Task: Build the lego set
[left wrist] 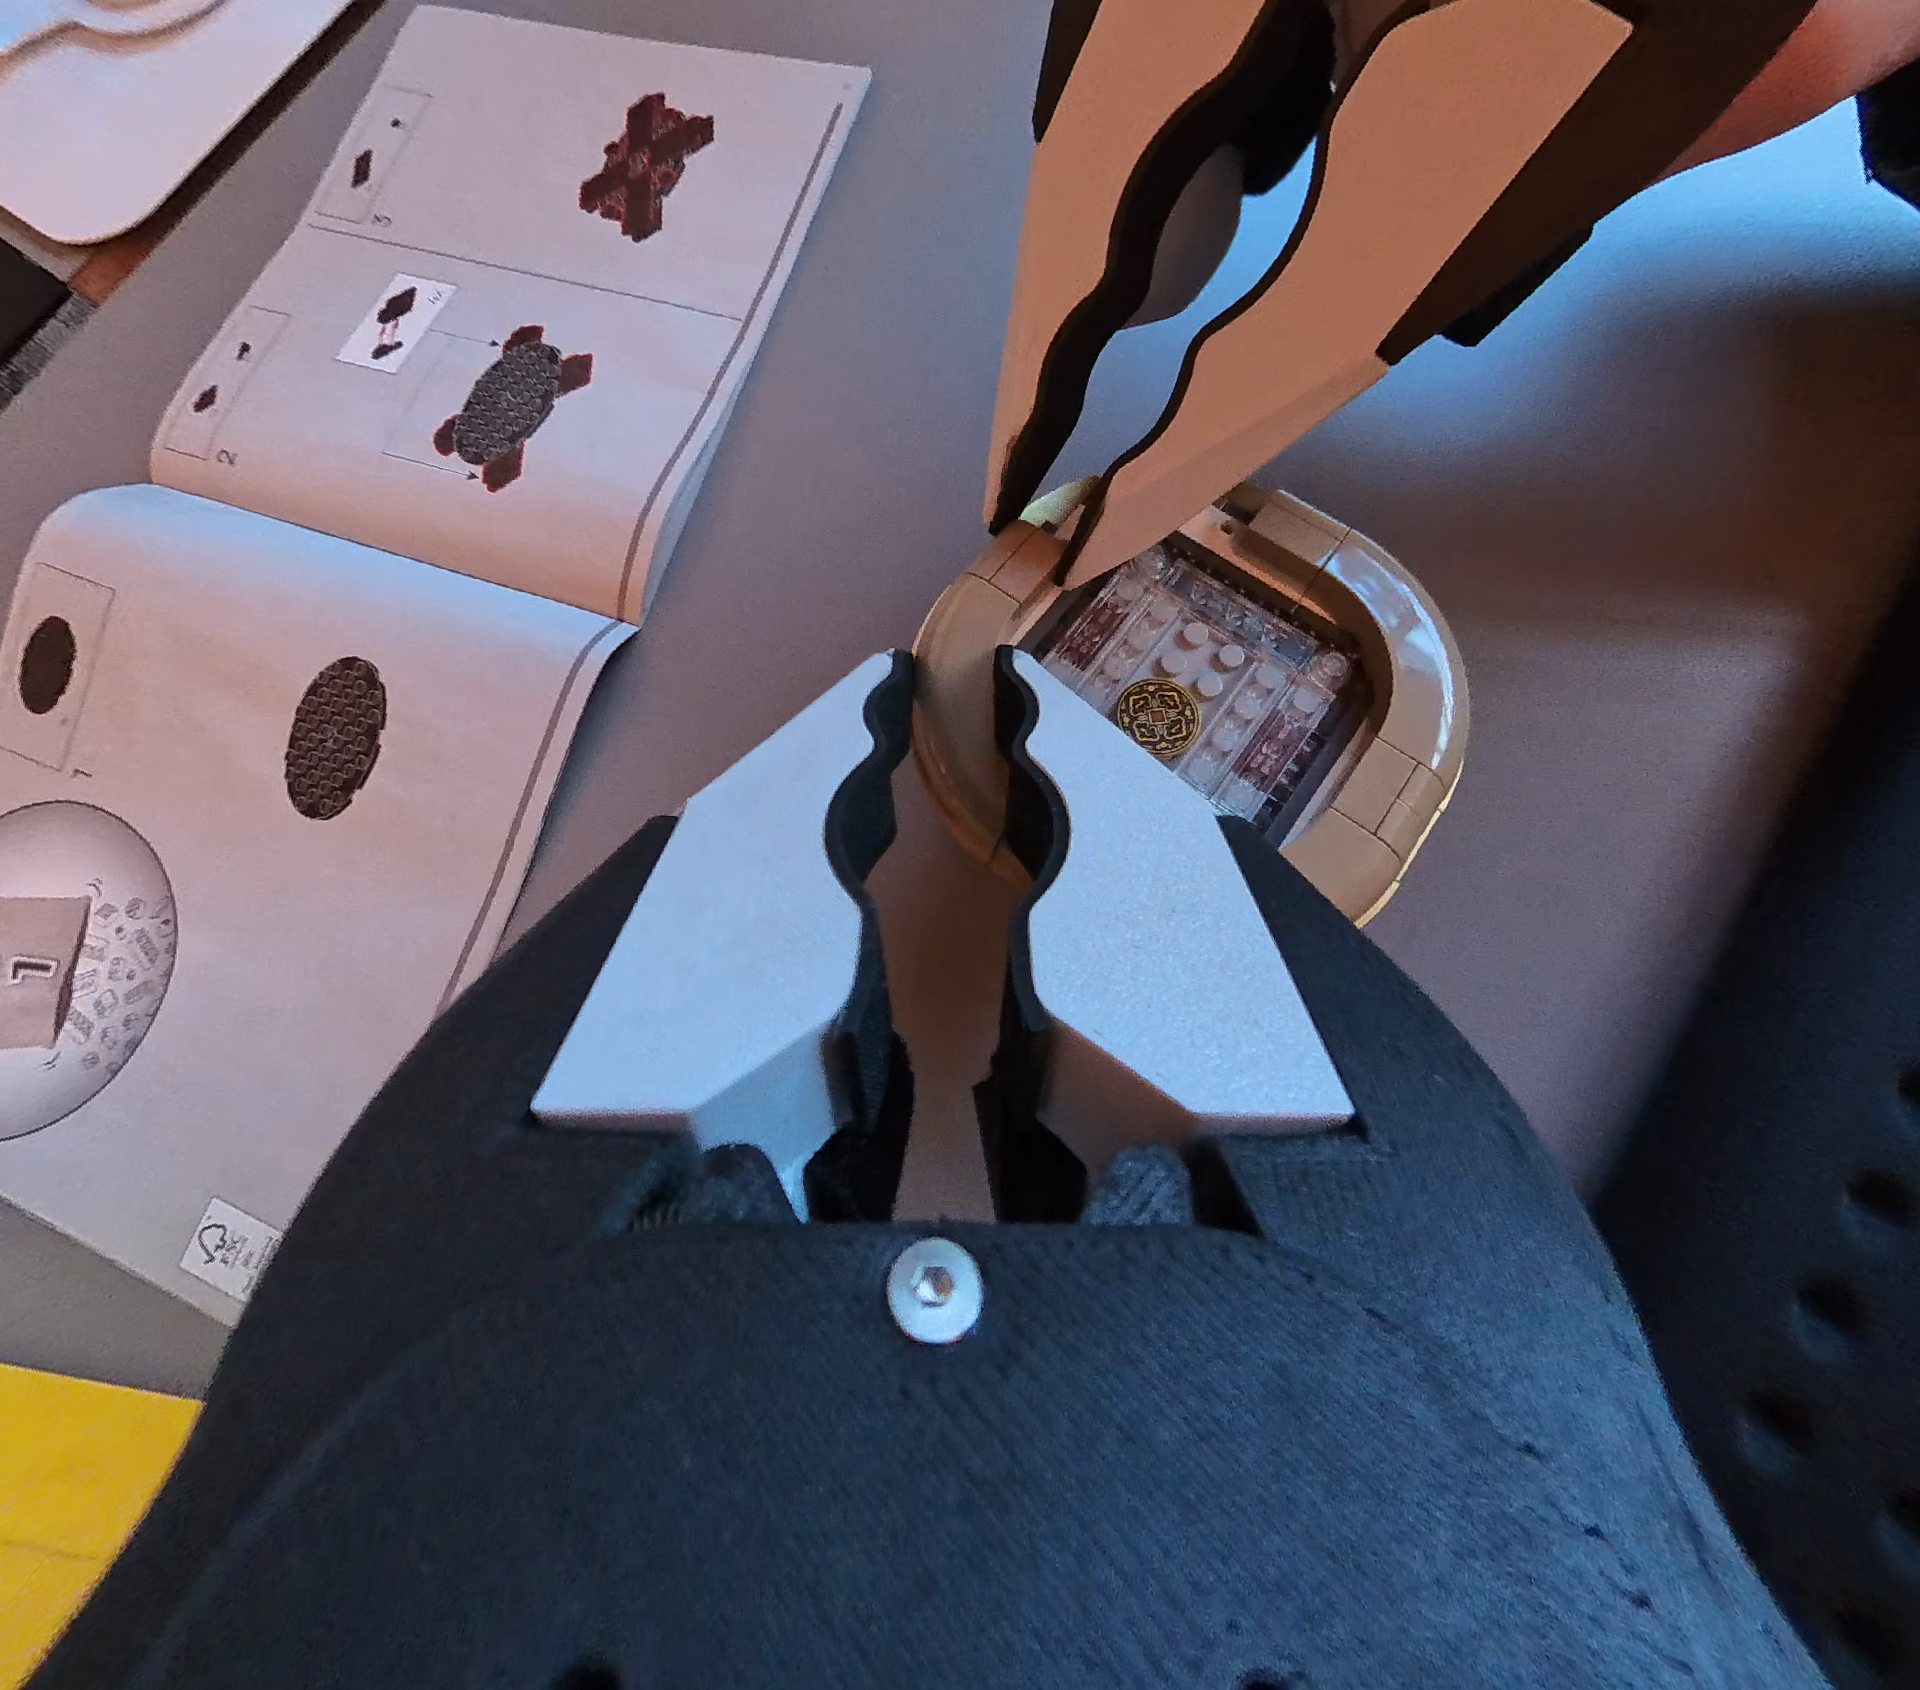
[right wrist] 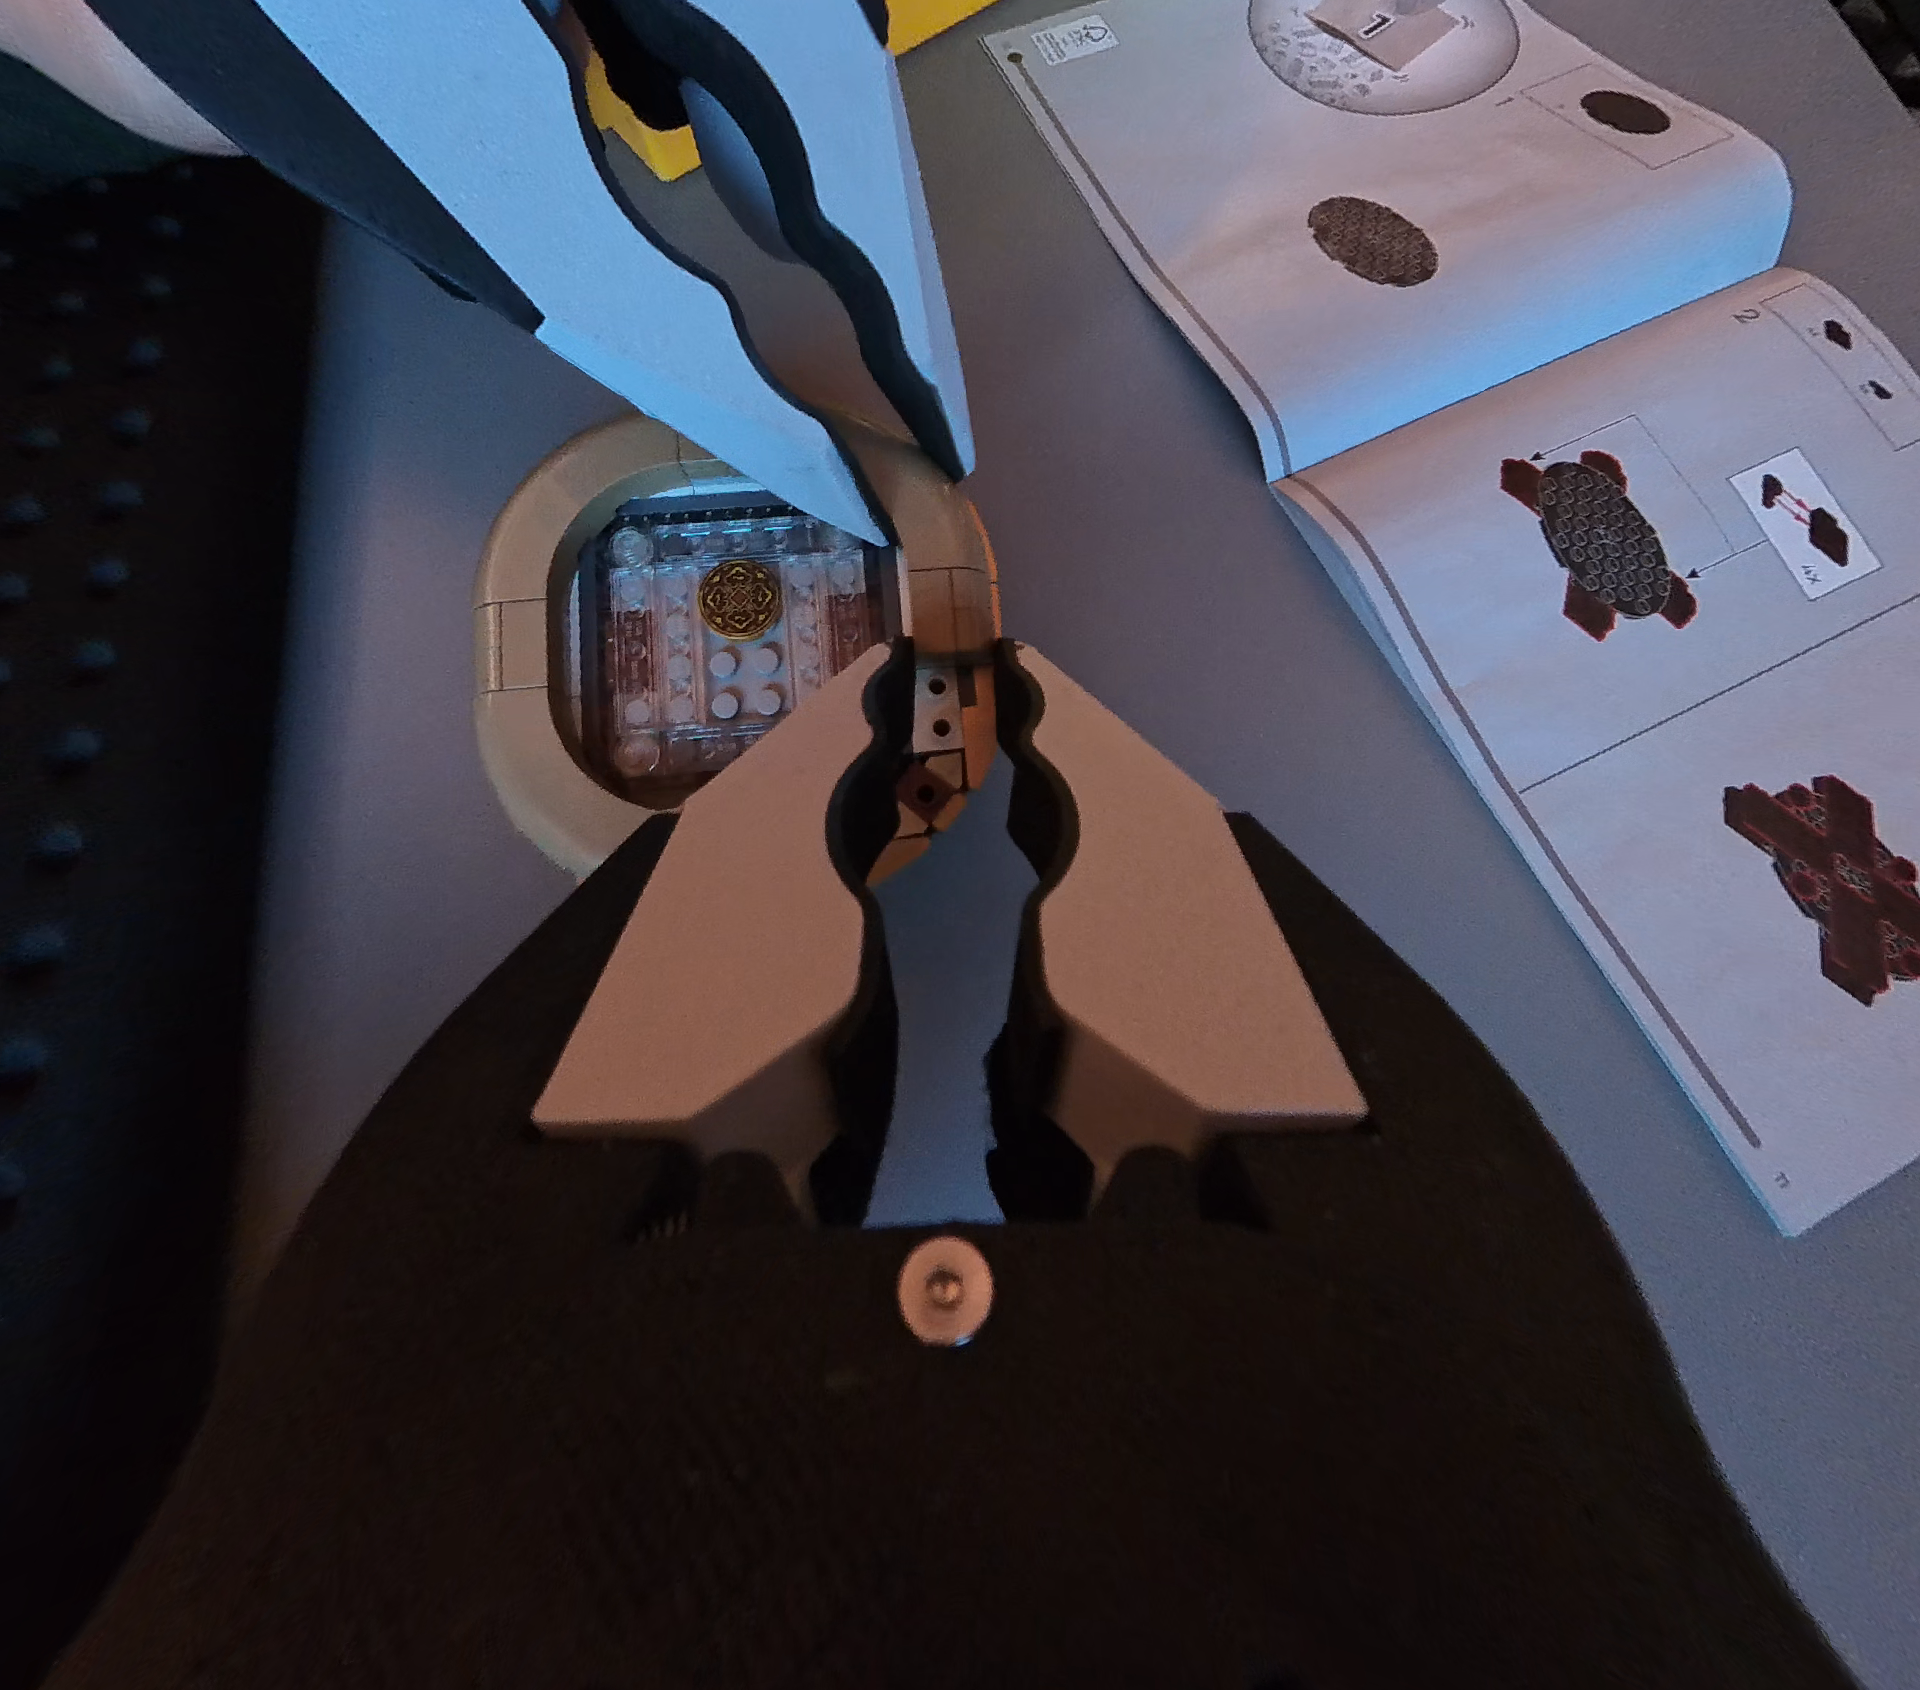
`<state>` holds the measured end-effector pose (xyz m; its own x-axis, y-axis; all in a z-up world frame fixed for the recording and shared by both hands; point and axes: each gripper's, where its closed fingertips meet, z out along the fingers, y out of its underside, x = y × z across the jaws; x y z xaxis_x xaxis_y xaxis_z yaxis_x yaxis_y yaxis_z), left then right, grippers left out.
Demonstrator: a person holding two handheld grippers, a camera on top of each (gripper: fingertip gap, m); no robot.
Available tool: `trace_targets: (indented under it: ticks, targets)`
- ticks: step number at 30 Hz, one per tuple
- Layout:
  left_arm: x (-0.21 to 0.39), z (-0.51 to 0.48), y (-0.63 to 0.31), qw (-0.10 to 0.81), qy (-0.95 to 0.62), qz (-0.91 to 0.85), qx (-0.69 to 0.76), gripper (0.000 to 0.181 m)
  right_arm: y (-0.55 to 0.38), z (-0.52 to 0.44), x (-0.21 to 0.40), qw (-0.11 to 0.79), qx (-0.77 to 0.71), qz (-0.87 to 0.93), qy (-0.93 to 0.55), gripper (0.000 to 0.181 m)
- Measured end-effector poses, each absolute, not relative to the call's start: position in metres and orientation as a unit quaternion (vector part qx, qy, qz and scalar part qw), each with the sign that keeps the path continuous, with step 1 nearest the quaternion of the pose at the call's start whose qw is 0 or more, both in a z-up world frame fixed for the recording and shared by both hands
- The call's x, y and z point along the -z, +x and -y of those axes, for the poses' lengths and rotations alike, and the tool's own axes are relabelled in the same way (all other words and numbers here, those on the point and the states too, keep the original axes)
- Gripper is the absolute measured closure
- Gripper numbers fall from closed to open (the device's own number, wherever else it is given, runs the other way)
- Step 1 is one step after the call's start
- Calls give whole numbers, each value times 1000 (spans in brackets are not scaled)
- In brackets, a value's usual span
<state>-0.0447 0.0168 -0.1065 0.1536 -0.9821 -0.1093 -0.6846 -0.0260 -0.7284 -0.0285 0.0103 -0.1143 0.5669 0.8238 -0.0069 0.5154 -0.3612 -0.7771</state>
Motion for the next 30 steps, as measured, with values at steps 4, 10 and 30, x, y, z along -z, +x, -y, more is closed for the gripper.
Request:
trace_targets:
  ticks: [4,10,30]
  targets:
    - [106,-17,-45,330,-692,-593,245,168,-28,-10,114,385,-200,420,-797,167]
    - [108,-17,-45,317,-704,-578,266,168,-29,-10,116,381,-200,418,-800,167]
    - [58,18,-34,339,-642,-544,422,67,19,7,119,295,-130,261,-910,167]
